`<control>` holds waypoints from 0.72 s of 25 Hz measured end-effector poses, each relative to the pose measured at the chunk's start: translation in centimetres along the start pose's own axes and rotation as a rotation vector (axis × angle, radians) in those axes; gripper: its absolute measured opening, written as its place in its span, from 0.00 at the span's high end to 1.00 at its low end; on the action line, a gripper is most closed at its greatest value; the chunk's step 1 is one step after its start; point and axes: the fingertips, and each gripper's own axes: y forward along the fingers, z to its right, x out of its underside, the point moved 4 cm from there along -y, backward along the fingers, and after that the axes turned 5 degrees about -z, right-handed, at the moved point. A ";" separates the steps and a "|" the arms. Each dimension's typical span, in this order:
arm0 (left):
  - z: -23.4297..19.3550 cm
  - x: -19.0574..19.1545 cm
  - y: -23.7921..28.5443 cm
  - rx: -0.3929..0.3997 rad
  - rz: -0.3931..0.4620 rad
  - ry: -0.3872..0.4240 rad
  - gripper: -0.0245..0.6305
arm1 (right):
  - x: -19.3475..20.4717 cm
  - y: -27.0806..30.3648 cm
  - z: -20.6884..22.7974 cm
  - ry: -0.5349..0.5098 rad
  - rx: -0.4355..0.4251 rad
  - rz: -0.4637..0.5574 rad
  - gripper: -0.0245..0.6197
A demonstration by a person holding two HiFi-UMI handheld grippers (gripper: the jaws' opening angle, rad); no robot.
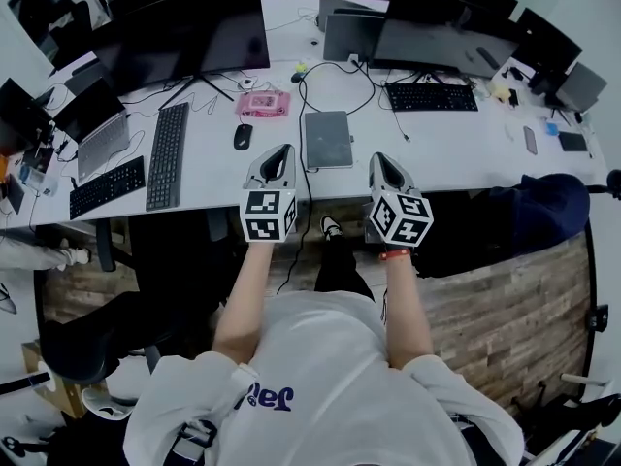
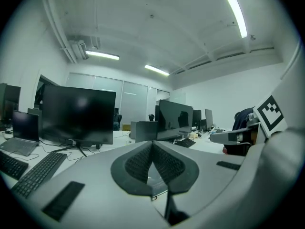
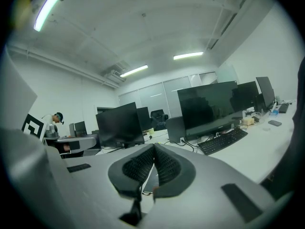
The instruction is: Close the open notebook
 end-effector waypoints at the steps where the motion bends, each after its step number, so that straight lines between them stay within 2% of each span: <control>1: 0.0 -0.1 0.0 0.005 0.005 0.001 0.93 | 0.0 0.0 -0.1 -0.001 0.002 0.002 0.94; 18: 0.3 0.2 0.8 0.035 0.010 -0.018 0.93 | -0.1 -0.5 0.1 -0.026 0.034 0.007 0.94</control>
